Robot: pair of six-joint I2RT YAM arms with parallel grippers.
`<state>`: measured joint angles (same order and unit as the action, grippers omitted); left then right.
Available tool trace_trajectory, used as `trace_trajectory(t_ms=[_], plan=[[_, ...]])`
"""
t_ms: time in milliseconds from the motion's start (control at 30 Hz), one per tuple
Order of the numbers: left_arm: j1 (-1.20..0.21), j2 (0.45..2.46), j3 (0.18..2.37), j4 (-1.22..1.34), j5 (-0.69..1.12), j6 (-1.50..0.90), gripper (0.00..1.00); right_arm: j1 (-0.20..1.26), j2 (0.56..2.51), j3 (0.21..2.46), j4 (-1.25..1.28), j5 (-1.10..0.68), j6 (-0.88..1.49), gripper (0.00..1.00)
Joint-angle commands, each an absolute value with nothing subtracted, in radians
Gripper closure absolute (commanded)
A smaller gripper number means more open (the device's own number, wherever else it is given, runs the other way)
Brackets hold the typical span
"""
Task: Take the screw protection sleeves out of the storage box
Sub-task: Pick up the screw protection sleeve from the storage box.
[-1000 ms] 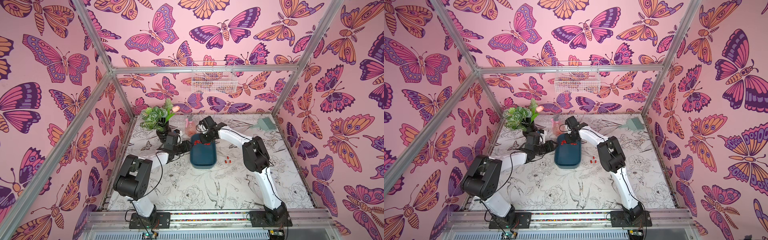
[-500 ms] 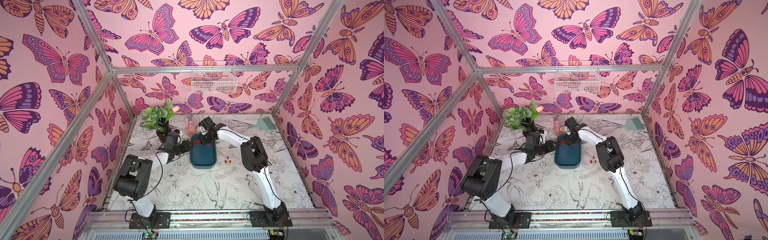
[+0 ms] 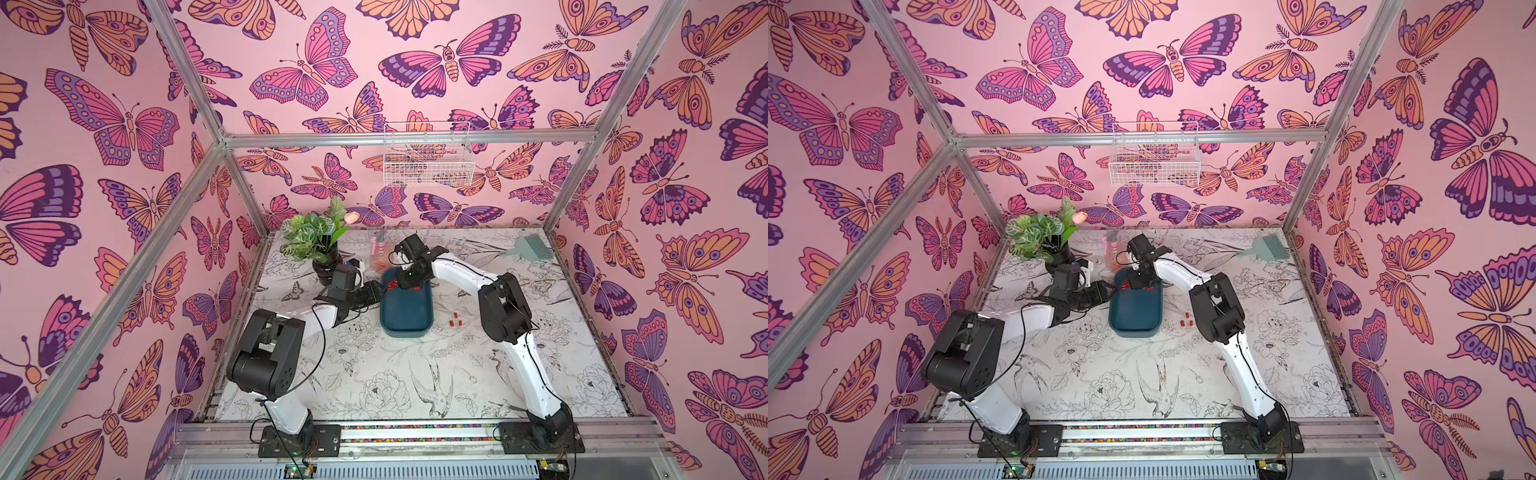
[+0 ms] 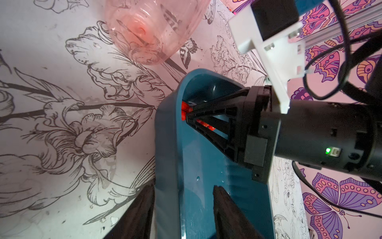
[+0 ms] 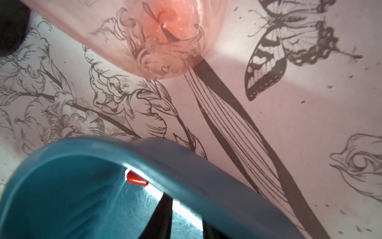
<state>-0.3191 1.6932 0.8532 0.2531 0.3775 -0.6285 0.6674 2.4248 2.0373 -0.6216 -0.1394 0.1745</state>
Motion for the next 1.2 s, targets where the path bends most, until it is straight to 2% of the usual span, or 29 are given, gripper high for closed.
trace_trajectory(t_ms=[0,200,533,900,1167], plan=[[-0.311,1.705,0.862,0.241,0.391,-0.614,0.49,0.675,2.459,2.063,-0.656,-0.139,0.164,0.71],[-0.311,1.703,0.862,0.241,0.390,-0.614,0.49,0.676,2.482,2.083,-0.670,-0.136,0.165,0.75],[-0.313,1.702,0.862,0.242,0.390,-0.614,0.49,0.676,2.448,2.075,-0.696,-0.126,0.166,0.88],[-0.310,1.705,0.862,0.242,0.390,-0.614,0.49,0.675,2.322,1.967,-0.642,-0.118,0.172,0.95],[-0.311,1.701,0.859,0.241,0.387,-0.614,0.49,0.676,2.317,1.964,-0.646,-0.121,0.176,0.98]])
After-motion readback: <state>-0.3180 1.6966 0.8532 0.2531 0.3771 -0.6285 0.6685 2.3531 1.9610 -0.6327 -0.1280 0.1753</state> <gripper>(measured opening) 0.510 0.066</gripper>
